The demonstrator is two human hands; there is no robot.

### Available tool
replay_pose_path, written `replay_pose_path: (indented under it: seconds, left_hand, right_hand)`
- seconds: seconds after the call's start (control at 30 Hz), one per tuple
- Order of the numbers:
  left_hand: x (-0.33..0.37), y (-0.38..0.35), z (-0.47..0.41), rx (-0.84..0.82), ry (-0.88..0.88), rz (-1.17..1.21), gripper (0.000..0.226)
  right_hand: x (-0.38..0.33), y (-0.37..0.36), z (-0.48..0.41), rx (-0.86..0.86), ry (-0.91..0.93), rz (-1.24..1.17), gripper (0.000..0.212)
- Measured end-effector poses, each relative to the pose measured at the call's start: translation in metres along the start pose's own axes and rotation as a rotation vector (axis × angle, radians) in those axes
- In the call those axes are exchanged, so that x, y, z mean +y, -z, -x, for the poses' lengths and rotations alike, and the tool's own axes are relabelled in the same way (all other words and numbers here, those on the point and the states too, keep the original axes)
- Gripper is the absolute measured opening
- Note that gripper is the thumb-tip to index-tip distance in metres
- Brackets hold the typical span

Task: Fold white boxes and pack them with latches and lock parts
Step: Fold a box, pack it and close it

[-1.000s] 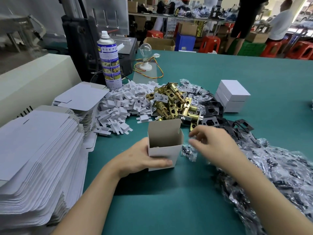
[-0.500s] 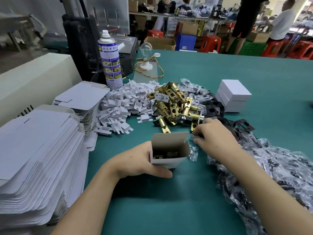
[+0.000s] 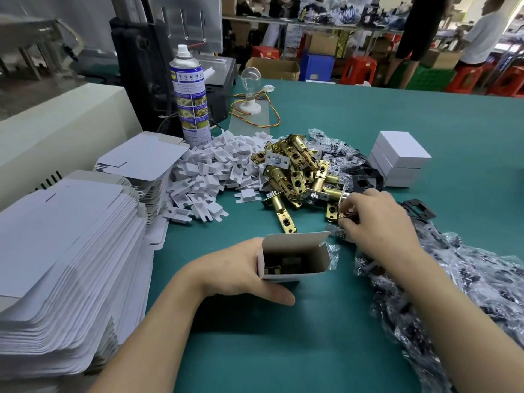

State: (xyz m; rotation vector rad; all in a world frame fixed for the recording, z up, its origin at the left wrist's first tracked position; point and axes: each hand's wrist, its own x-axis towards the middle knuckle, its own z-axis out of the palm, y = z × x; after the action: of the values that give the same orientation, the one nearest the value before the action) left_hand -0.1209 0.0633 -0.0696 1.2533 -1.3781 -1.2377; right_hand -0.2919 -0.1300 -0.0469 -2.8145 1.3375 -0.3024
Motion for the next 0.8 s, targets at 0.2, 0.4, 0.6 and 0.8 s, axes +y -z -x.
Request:
replay_pose_path:
  seconds: [0.2,0.4,0.6,0.8]
  left_hand:
    - [-0.002,0.0,-0.002,-0.009,0.0,0.038,0.073]
    - [-0.01,0.002,-0.005,0.021,0.046,0.013,0.053]
    - [-0.009,0.002,-0.004,0.018,0.054,0.038,0.045]
    - [-0.01,0.002,-0.004,0.022,0.064,0.038,0.046]
  right_hand:
    - [0.005,0.005,-0.001,-0.086,-0.076,0.02,0.04]
    - [0.007,0.013,0.001,-0.157,-0.059,-0.028,0.046]
    - [0.013,0.016,0.003,-0.186,0.035,-0.162,0.045]
    - [0.018,0.012,0.005,-0.092,0.08,-0.122,0.037]
